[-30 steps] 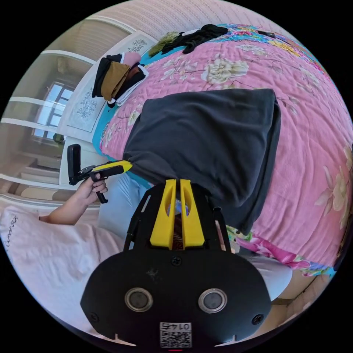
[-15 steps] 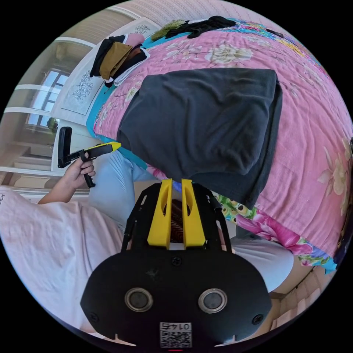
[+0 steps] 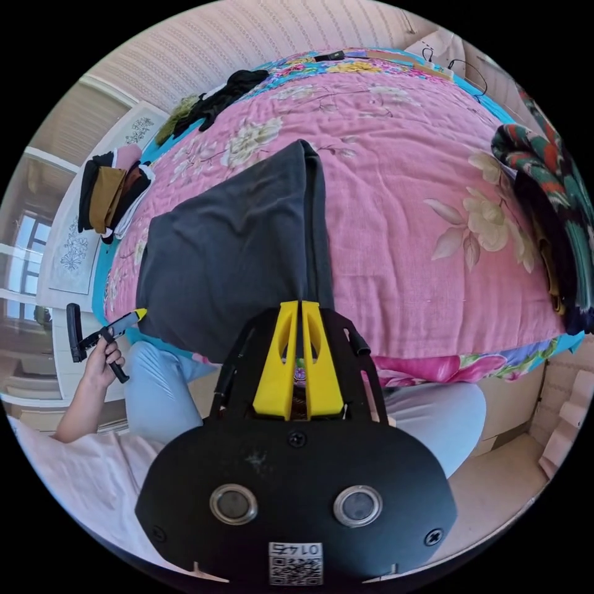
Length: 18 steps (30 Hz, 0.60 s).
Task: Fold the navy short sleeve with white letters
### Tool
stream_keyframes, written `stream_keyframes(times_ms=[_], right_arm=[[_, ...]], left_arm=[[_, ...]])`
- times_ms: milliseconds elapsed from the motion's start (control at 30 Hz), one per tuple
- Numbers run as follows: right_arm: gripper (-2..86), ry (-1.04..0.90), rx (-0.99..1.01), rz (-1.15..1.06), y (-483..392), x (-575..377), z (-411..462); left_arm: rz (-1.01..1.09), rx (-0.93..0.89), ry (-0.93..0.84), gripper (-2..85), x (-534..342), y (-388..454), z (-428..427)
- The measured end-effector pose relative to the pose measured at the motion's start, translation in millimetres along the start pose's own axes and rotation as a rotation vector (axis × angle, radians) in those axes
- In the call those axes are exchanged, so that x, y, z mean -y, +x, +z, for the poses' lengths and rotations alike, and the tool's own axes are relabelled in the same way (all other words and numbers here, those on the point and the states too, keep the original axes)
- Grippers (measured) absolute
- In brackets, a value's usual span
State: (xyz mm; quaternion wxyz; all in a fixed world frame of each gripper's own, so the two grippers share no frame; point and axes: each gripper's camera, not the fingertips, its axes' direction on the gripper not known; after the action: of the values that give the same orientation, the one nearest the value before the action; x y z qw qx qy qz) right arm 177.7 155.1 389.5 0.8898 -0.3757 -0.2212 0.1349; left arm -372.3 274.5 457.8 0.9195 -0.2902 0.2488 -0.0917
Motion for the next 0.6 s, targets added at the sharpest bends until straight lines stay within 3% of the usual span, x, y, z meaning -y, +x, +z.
stream_keyframes(times_ms=[267,367,433,500,600], right_arm=[[0.2,-0.036,0.019,-0.003,-15,6,3],[0.0,-0.028,-0.087,0.040,-26,8,-7],[-0.2,0.046,-0.173,-0.043,-48,10,-18],[-0.3,0.102,-0.155,-0.276,-95,18,-20],[-0.5,0.038,-0.155,-0.535,-160,41,1]], left_arm=[[-0.027,-0.046,-0.014,-1.0,-11,0,14],[-0.005,-0.021,0.050,-1.0,-23,12,-1],[0.053,-0.045,0.085,-1.0,-34,30,-7],[0.218,-0.099,0.038,-1.0,-49,75,9],[0.408,-0.100,-0.020,-1.0,-66,133,44]])
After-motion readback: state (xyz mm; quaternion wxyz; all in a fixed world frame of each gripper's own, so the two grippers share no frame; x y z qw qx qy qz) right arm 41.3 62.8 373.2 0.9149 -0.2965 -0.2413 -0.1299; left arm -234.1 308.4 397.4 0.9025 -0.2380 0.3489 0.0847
